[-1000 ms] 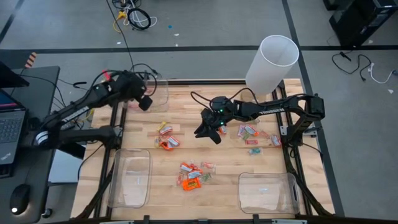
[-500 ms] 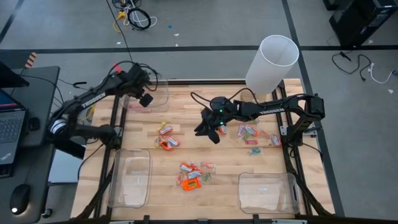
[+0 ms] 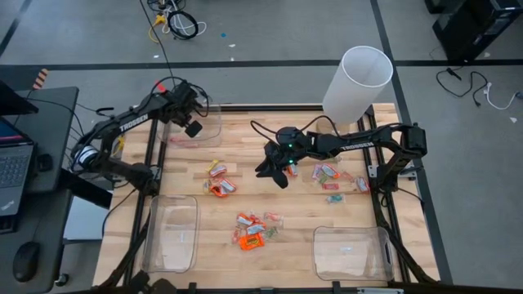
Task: Sort candy
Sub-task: Put the red candy into the top left transparent bin
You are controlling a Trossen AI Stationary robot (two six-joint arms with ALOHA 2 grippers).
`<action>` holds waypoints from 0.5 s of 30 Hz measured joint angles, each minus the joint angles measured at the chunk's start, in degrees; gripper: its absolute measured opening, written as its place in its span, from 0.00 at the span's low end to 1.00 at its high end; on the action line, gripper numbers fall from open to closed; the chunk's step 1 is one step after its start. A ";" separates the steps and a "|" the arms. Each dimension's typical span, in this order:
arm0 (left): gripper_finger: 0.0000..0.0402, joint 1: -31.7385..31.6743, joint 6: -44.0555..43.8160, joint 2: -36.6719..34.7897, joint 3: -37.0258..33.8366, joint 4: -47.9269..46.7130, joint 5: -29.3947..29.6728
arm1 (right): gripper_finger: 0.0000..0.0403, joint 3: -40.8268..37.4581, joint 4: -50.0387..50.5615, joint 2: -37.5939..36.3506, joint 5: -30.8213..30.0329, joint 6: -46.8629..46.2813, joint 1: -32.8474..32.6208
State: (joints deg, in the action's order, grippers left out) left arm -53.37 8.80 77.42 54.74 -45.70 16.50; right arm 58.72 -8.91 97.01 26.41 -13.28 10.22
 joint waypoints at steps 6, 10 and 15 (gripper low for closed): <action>0.00 -0.33 -0.01 1.83 0.00 1.19 1.21 | 0.26 0.00 0.00 0.00 0.00 0.00 0.00; 0.02 -0.36 -0.01 2.40 0.00 1.14 1.91 | 0.26 0.00 0.00 0.00 0.00 0.00 0.00; 0.03 -0.34 0.00 2.55 0.00 1.19 1.91 | 0.26 0.00 0.00 0.00 0.00 0.00 0.00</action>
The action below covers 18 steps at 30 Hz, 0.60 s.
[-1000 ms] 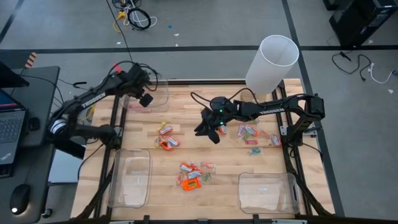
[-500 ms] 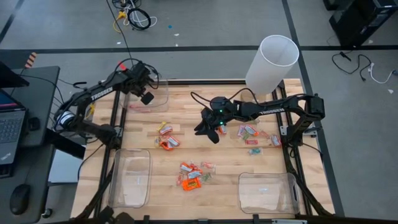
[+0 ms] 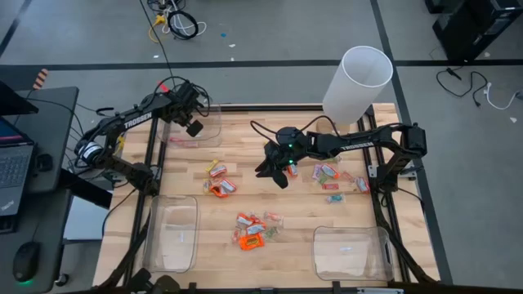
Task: Sort candy
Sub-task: Put the red candy into the top left transparent bin
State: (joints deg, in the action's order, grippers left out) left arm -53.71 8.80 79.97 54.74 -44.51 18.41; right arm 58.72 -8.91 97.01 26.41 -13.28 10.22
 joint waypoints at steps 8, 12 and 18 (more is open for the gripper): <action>0.03 0.00 -0.22 -0.01 0.00 0.75 0.02 | 0.26 0.00 0.00 0.00 0.00 0.00 -0.01; 0.03 0.00 -0.24 -0.01 0.00 1.27 0.02 | 0.26 0.00 0.00 0.00 0.00 0.00 0.00; 0.03 0.00 -0.48 -0.01 0.00 1.35 0.04 | 0.26 0.00 0.00 0.00 0.00 0.00 0.00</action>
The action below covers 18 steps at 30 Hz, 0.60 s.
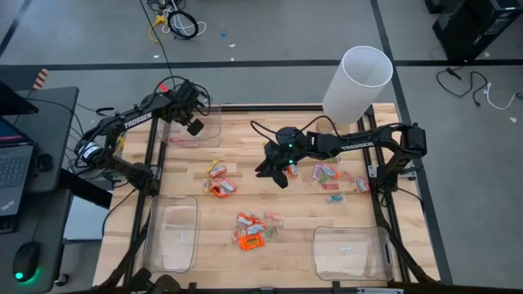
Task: Sort candy
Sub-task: Put the red candy into the top left transparent bin, then put the yellow candy into the top left transparent bin
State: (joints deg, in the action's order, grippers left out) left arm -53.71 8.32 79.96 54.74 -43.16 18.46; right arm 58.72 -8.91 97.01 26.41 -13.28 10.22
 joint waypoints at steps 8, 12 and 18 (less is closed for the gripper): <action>0.08 0.00 -0.15 -0.02 0.00 -0.06 -0.02 | 0.26 0.00 0.00 0.00 0.00 0.00 0.00; 0.15 0.00 -0.26 -0.04 0.00 -0.04 -0.01 | 0.26 0.00 0.00 0.00 0.00 0.00 0.00; 0.21 0.00 -0.34 -0.04 0.00 -0.02 -0.01 | 0.26 0.00 0.00 0.00 0.00 0.00 0.00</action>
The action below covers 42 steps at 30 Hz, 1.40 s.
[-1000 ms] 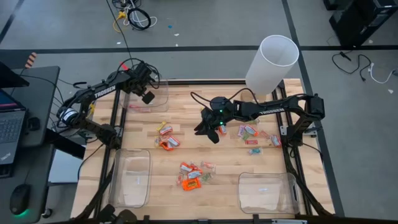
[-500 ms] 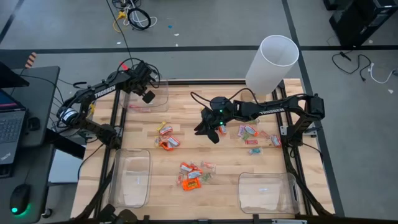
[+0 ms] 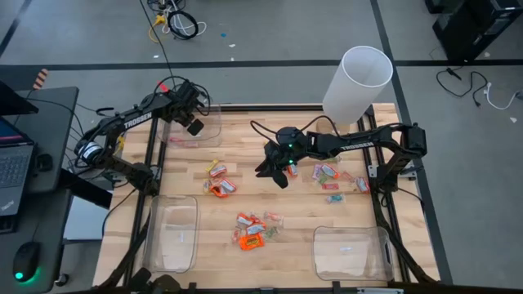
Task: Sort candy
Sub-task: Put the yellow candy into the top left transparent bin
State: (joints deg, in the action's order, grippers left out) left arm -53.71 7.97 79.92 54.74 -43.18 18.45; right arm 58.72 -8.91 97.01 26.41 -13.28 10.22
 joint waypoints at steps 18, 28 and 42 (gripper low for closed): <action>0.25 0.04 -0.73 0.00 0.00 0.11 -0.02 | 0.26 0.00 0.00 0.00 -1.33 -0.02 -0.01; 0.25 2.11 -0.37 -0.59 0.00 1.11 -0.01 | 0.26 0.00 2.69 -0.02 -9.94 0.83 -0.02; 0.25 8.98 2.12 -4.66 6.28 4.71 -0.04 | 0.25 0.00 11.57 0.24 -37.90 -0.80 0.57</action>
State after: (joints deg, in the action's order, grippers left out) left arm -44.73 10.09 75.26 61.02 -38.47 18.41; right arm 58.72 2.66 97.25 -11.48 -14.08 10.79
